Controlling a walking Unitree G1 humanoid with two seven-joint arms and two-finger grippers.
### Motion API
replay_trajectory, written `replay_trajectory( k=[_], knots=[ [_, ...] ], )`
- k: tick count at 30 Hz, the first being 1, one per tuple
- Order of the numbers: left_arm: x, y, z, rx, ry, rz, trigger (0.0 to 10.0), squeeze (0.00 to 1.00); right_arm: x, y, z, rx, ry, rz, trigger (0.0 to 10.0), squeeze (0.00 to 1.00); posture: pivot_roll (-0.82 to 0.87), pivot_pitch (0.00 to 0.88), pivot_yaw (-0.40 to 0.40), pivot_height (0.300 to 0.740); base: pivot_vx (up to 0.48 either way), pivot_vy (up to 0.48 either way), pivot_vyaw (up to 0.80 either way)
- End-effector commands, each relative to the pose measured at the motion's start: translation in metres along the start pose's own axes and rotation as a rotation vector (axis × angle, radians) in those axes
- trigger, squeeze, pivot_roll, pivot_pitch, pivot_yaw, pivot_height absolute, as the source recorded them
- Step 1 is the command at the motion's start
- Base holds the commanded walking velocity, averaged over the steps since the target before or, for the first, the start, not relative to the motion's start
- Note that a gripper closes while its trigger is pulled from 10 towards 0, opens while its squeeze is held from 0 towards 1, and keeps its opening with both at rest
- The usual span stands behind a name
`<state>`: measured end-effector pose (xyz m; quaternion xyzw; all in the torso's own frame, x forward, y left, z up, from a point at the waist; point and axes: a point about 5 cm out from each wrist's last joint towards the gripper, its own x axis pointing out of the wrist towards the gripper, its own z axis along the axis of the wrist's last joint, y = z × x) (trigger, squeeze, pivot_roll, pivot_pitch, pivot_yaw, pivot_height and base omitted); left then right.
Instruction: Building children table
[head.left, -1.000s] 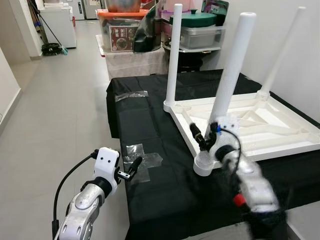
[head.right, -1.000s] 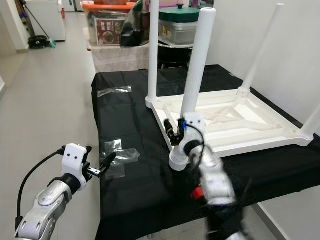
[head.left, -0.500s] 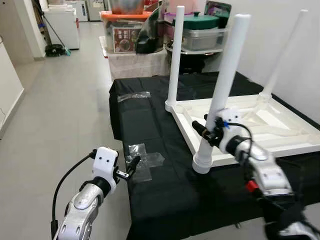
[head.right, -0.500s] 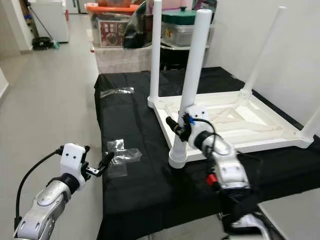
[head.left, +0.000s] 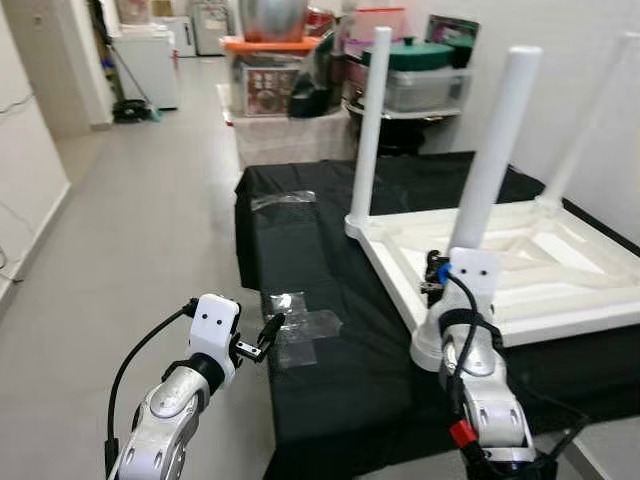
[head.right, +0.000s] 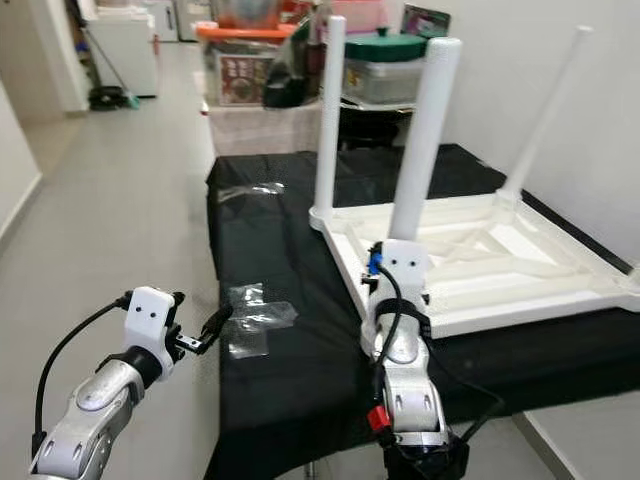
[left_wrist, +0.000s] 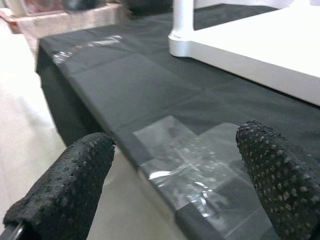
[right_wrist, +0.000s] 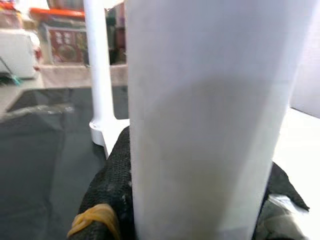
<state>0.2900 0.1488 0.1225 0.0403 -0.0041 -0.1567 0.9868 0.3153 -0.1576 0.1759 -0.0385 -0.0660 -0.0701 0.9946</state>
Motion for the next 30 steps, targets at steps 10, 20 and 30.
replay_trajectory(
  k=[10,20,30],
  knots=[
    [-0.002,0.001,-0.006,-0.002,0.027,-0.001,10.0,0.0,0.026,-0.009,0.039,-0.116,-0.155,0.53,10.0,0.0,0.05,0.0,-0.033,0.74,0.0,0.0,0.0],
    [0.0,-0.003,-0.005,-0.006,0.018,-0.002,10.0,0.0,0.018,-0.023,-0.011,-0.327,0.057,0.775,0.0,0.0,0.03,0.0,-0.035,0.74,0.0,0.0,0.0],
    [0.0,-0.002,-0.005,-0.007,0.023,-0.003,10.0,0.0,0.007,-0.065,-0.045,0.0,0.27,-0.413,0.0,0.0,0.01,0.0,-0.02,0.74,0.0,0.0,0.0]
  ],
)
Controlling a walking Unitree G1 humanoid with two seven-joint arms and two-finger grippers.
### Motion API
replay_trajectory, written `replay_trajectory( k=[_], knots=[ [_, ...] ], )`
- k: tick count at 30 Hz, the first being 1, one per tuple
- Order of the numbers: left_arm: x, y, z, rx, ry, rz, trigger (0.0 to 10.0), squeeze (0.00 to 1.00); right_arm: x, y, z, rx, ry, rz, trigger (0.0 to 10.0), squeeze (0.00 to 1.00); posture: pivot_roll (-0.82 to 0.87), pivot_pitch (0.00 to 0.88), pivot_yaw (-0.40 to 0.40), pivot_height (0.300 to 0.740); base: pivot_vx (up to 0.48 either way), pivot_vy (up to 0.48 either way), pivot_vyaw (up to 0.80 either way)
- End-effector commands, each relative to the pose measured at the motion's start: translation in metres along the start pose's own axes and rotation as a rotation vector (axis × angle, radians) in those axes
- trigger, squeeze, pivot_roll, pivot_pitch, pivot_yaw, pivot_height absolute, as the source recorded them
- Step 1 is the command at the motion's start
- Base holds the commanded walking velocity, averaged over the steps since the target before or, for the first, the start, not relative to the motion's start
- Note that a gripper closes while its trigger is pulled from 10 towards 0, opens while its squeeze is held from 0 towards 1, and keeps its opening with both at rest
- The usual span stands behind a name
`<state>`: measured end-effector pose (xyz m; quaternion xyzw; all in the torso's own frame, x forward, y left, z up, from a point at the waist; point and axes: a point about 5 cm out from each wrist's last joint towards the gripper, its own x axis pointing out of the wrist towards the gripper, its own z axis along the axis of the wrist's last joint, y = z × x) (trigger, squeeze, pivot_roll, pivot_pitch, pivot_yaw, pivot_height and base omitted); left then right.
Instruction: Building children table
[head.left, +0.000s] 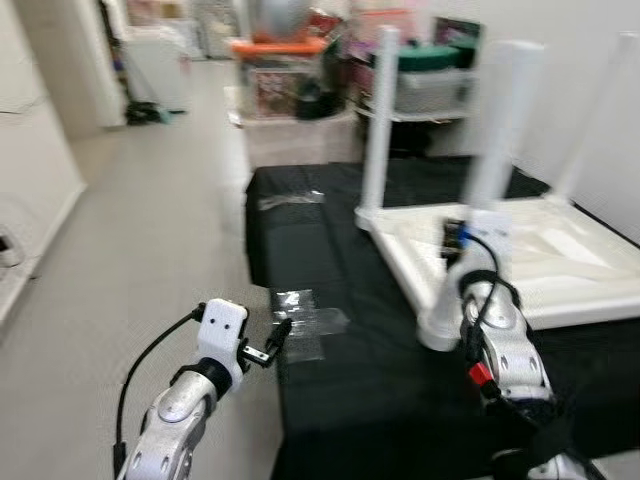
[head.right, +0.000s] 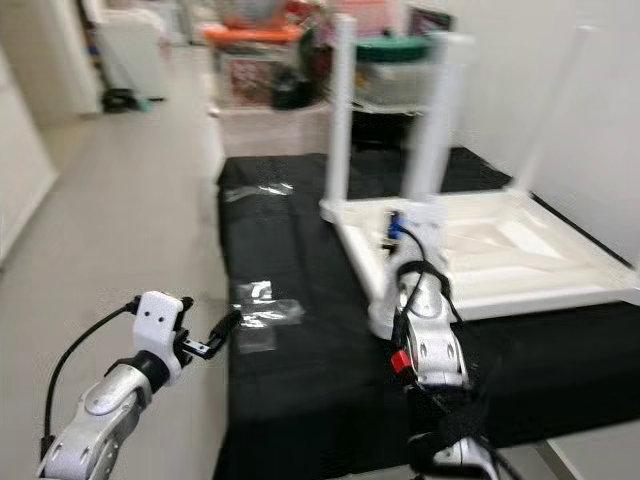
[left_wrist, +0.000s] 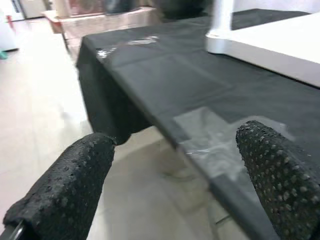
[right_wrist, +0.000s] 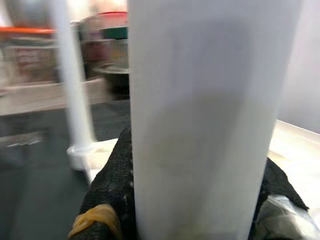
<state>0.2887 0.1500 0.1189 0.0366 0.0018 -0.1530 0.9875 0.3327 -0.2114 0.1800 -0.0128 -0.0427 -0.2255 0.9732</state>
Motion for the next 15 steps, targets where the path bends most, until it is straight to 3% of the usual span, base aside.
replay_trajectory(
  k=[1,3,4,5,6,7,8,10,11,12,15],
  knots=[
    [0.002,-0.002,-0.001,0.002,0.012,-0.009,10.0,0.0,-0.017,-0.017,-0.044,-0.044,0.198,-0.108,0.0,0.0,0.01,0.0,-0.02,0.74,0.0,0.0,0.0],
    [0.003,-0.004,-0.001,0.004,0.013,-0.021,10.0,0.0,-0.037,0.019,-0.039,-0.017,0.169,0.086,0.0,0.0,0.01,0.0,-0.017,0.74,0.0,0.0,0.0],
    [0.003,-0.004,-0.001,0.004,0.013,-0.021,10.0,0.0,-0.037,0.019,-0.039,-0.017,0.169,0.086,0.0,0.0,0.01,0.0,-0.017,0.74,0.0,0.0,0.0],
    [0.003,-0.004,-0.001,0.004,0.014,-0.024,10.0,0.0,-0.043,0.035,-0.034,-0.001,0.152,0.205,0.0,0.0,0.01,0.0,-0.017,0.74,0.0,0.0,0.0],
    [0.003,-0.004,-0.001,0.004,0.014,-0.024,10.0,0.0,-0.043,0.035,-0.034,-0.001,0.152,0.205,0.0,0.0,0.01,0.0,-0.017,0.74,0.0,0.0,0.0],
    [0.003,-0.004,-0.001,0.004,0.014,-0.023,10.0,0.0,-0.049,0.055,-0.026,0.009,0.098,0.382,10.0,0.0,0.01,0.0,-0.017,0.74,0.0,0.0,0.0],
    [0.004,-0.004,-0.002,0.002,0.014,-0.02,10.0,0.0,-0.053,0.069,-0.017,0.006,0.011,0.577,10.0,0.0,0.0,0.0,-0.019,0.74,0.0,0.0,0.0],
    [0.004,-0.004,-0.002,0.002,0.014,-0.02,10.0,0.0,-0.053,0.069,-0.017,0.006,0.011,0.577,10.0,0.0,0.0,0.0,-0.019,0.74,0.0,0.0,0.0],
    [0.003,-0.005,-0.002,0.0,0.014,-0.02,10.0,0.0,-0.047,0.067,-0.013,0.022,-0.008,0.617,10.0,0.31,0.0,0.0,-0.02,0.74,0.0,0.0,0.0],
    [0.003,-0.005,-0.003,0.0,0.014,-0.02,10.0,0.0,-0.04,0.064,-0.008,0.036,-0.028,0.667,10.0,1.0,0.01,0.0,-0.022,0.74,0.0,0.0,0.0],
    [0.003,-0.005,-0.003,0.0,0.014,-0.019,10.0,0.0,-0.035,0.061,-0.004,0.046,-0.04,0.699,10.0,1.0,0.01,0.0,-0.022,0.74,0.0,0.0,0.0]
  ],
)
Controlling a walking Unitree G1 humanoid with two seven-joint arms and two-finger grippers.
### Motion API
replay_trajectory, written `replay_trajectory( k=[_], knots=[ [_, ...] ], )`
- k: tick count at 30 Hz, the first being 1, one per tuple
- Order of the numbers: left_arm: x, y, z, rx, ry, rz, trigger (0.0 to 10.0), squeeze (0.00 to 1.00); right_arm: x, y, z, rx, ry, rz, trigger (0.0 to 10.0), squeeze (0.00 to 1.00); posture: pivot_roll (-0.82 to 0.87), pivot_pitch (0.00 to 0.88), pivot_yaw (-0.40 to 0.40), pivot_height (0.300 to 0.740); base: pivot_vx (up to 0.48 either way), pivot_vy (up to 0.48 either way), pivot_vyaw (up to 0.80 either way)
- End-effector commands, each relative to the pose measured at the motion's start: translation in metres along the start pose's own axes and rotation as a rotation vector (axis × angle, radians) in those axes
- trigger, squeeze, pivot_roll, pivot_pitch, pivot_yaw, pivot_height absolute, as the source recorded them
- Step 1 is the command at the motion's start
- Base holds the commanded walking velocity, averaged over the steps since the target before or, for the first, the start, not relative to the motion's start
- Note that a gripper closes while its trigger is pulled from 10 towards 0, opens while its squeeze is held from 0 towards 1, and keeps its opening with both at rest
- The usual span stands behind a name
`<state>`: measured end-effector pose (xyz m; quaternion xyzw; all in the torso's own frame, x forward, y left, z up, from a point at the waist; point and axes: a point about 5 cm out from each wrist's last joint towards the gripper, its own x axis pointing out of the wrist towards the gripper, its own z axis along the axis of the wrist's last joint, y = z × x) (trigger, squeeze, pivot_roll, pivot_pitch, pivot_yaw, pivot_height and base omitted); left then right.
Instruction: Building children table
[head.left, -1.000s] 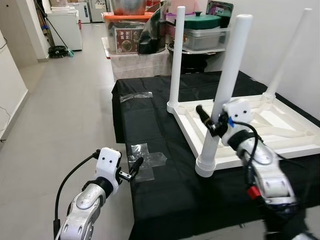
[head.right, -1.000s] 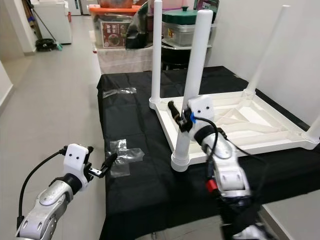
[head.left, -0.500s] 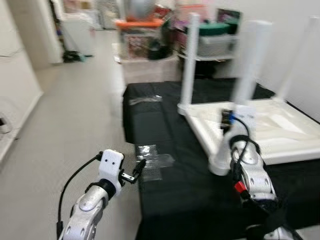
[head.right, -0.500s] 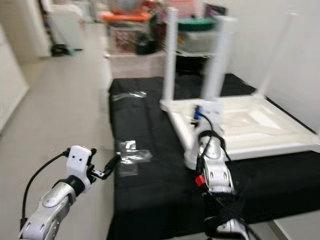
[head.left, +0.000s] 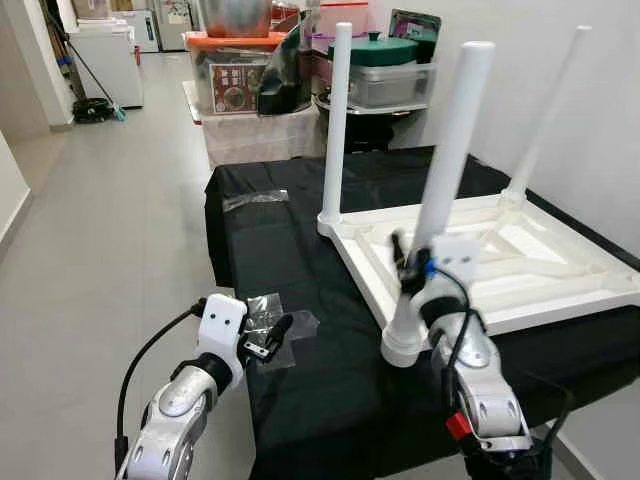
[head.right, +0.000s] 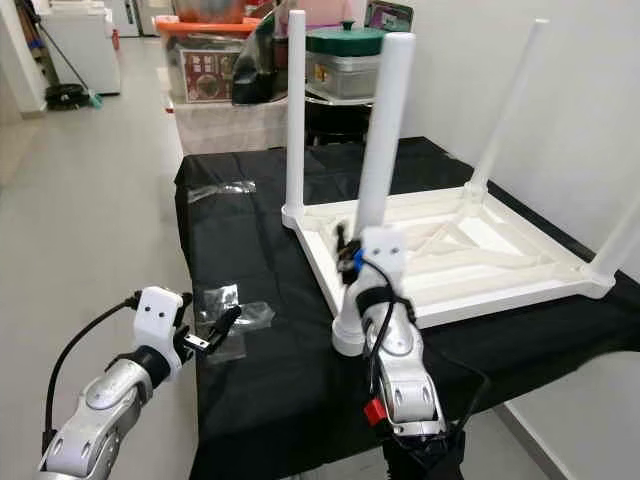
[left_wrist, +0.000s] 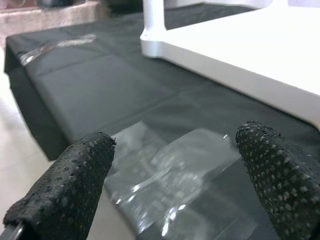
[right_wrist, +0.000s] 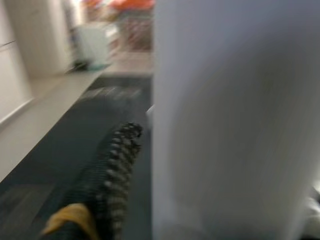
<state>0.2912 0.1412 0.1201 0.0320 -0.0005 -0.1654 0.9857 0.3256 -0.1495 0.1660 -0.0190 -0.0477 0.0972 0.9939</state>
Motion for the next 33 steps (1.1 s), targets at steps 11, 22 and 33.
replay_trajectory(
  k=[11,22,33],
  knots=[
    [-0.002,0.007,-0.002,0.021,0.018,0.013,10.0,0.0,0.001,-0.015,0.04,-0.187,-0.09,0.466,10.0,0.0,0.05,0.0,-0.033,0.74,0.0,0.0,0.0],
    [-0.007,0.008,-0.005,0.023,0.027,0.022,10.0,0.0,0.005,-0.03,0.015,-0.223,0.044,0.443,0.0,0.0,0.06,0.0,-0.038,0.74,0.0,0.0,0.0],
    [-0.002,0.005,-0.003,0.02,0.024,0.018,10.0,0.0,-0.04,-0.088,-0.049,-0.033,0.308,-0.841,0.0,0.0,0.05,0.0,-0.033,0.74,0.0,0.0,0.0]
  ],
)
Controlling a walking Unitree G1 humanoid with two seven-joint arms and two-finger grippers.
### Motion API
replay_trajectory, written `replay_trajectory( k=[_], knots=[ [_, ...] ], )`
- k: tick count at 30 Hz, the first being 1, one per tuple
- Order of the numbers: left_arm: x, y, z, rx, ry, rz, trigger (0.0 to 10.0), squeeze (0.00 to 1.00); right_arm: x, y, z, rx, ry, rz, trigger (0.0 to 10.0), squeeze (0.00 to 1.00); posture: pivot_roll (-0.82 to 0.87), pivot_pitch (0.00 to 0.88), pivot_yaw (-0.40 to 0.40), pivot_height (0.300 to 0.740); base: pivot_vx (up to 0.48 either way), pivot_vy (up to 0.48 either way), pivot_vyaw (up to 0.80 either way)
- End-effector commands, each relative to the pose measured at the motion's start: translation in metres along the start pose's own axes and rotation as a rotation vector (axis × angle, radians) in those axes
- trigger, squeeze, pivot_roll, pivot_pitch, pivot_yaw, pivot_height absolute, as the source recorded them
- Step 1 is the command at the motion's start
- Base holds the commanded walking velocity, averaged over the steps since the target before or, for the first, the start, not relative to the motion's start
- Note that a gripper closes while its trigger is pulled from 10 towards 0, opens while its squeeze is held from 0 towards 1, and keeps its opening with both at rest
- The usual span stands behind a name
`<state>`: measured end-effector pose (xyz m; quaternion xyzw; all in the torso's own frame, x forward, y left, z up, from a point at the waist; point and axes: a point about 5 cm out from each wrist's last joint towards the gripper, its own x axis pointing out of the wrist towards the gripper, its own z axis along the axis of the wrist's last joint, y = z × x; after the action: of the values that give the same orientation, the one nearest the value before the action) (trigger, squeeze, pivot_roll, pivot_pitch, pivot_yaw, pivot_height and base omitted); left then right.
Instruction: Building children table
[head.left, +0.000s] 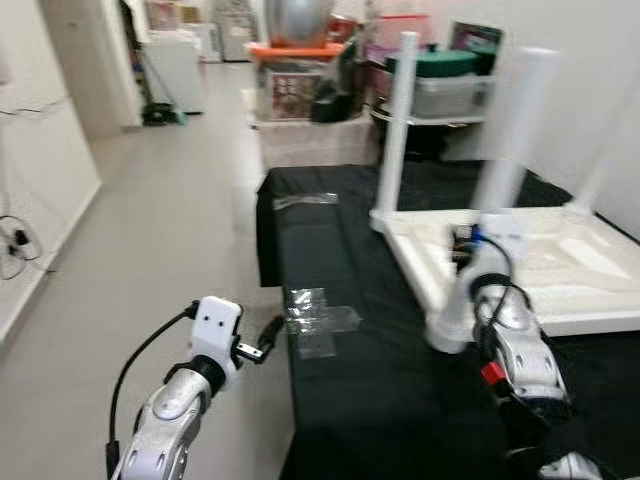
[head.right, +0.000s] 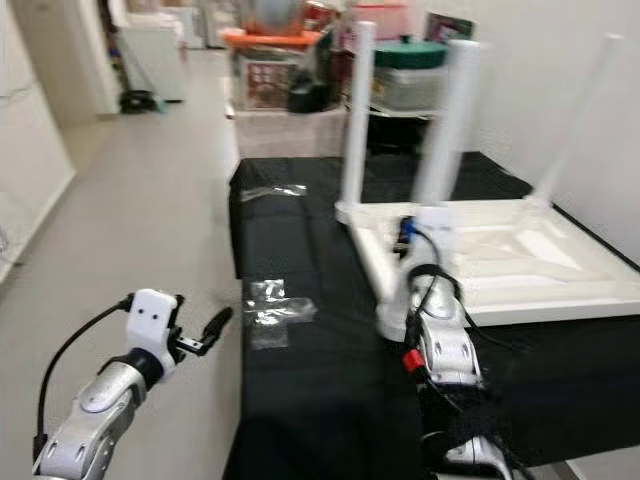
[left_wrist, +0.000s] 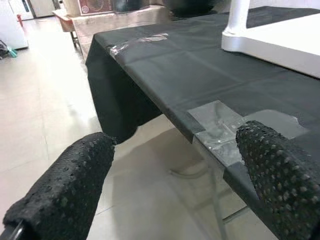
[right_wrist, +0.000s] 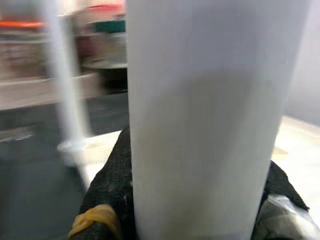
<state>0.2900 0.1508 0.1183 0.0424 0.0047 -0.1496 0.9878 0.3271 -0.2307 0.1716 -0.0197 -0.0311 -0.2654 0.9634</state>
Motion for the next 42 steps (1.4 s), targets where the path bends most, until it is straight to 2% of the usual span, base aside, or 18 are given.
replay_trajectory(
  k=[1,3,4,5,6,11,12,13,14,21,22,32,33,34,35,37,41,42],
  knots=[
    [0.002,-0.003,-0.001,0.002,0.009,-0.013,10.0,0.0,-0.016,-0.018,-0.057,-0.09,0.261,-0.098,0.0,0.0,0.05,0.0,-0.033,0.74,0.0,0.0,0.0],
    [0.002,-0.002,-0.001,0.002,0.01,-0.01,10.0,0.0,-0.017,-0.012,-0.06,-0.089,0.284,-0.058,0.0,0.0,0.05,0.0,-0.033,0.74,0.0,0.0,0.0],
    [0.002,-0.002,-0.001,0.001,0.01,-0.009,10.0,0.0,-0.018,-0.007,-0.062,-0.092,0.297,-0.031,2.1,0.0,0.05,0.0,-0.035,0.74,0.0,0.0,0.0],
    [0.002,-0.002,-0.001,0.001,0.01,-0.009,10.0,0.0,-0.018,-0.007,-0.062,-0.092,0.297,-0.031,2.1,0.0,0.05,0.0,-0.035,0.74,0.0,0.0,0.0],
    [0.002,-0.003,-0.001,-0.001,0.009,-0.008,10.0,0.0,-0.016,0.008,-0.062,-0.069,0.326,0.047,10.0,0.0,0.05,0.0,-0.037,0.74,0.0,0.0,0.0],
    [0.002,-0.004,-0.002,-0.004,0.009,-0.01,10.0,0.0,-0.008,0.031,-0.044,0.086,0.268,0.271,10.0,0.0,0.05,0.0,-0.037,0.74,0.0,0.0,0.0],
    [0.001,-0.005,-0.002,-0.004,0.01,-0.014,10.0,0.0,-0.004,0.039,-0.022,0.154,0.162,0.45,10.0,0.75,0.04,0.0,-0.034,0.74,0.0,0.0,0.0],
    [0.001,-0.005,-0.002,-0.004,0.01,-0.014,10.0,0.0,-0.004,0.039,-0.022,0.154,0.162,0.45,10.0,0.75,0.04,0.0,-0.034,0.74,0.0,0.0,0.0],
    [0.001,-0.005,-0.003,-0.006,0.01,-0.017,10.0,0.0,-0.004,0.039,-0.002,0.223,0.079,0.596,10.0,1.0,0.04,0.0,-0.034,0.74,0.0,0.0,0.0],
    [0.001,-0.005,-0.002,-0.006,0.009,-0.021,10.0,0.0,0.012,0.02,0.016,0.151,0.032,0.64,10.0,1.0,0.04,0.0,-0.036,0.74,0.0,0.0,0.0],
    [0.001,-0.005,-0.003,-0.006,0.011,-0.022,10.0,0.0,0.01,0.019,0.019,0.106,0.005,0.699,10.0,0.0,0.04,0.0,-0.034,0.74,0.0,0.0,0.0],
    [-0.001,-0.003,-0.002,0.001,0.013,-0.026,10.0,0.0,0.007,0.005,0.027,-0.088,-0.049,1.129,10.0,0.0,0.05,0.0,-0.036,0.74,0.0,0.0,0.0],
    [0.0,-0.002,-0.002,0.003,0.011,-0.024,10.0,0.0,0.011,0.003,0.028,-0.1,-0.042,1.139,2.7,0.0,0.05,0.0,-0.036,0.74,0.0,0.0,0.0],
    [0.0,-0.002,-0.001,0.004,0.01,-0.023,10.0,0.0,0.015,0.001,0.029,-0.106,-0.038,1.14,2.7,0.0,0.06,0.0,-0.037,0.74,0.0,0.0,0.0],
    [0.0,-0.002,-0.001,0.005,0.01,-0.021,10.0,0.0,0.019,0.0,0.028,-0.125,-0.029,1.106,0.0,0.0,0.05,0.0,-0.038,0.74,0.0,0.0,0.0],
    [0.0,-0.002,-0.001,0.005,0.01,-0.021,10.0,0.0,0.022,-0.001,0.027,-0.138,-0.023,1.083,0.0,0.0,0.05,0.0,-0.038,0.74,0.0,0.0,0.0],
    [-0.002,-0.005,-0.003,0.004,0.012,-0.026,10.0,0.0,0.048,-0.016,0.014,-0.167,0.072,0.542,0.0,0.0,0.06,0.0,-0.037,0.74,0.0,0.0,0.0],
    [-0.002,-0.005,-0.003,0.004,0.012,-0.026,10.0,0.0,0.048,-0.016,0.014,-0.167,0.072,0.542,0.0,0.0,0.06,0.0,-0.037,0.74,0.0,0.0,0.0]
  ],
)
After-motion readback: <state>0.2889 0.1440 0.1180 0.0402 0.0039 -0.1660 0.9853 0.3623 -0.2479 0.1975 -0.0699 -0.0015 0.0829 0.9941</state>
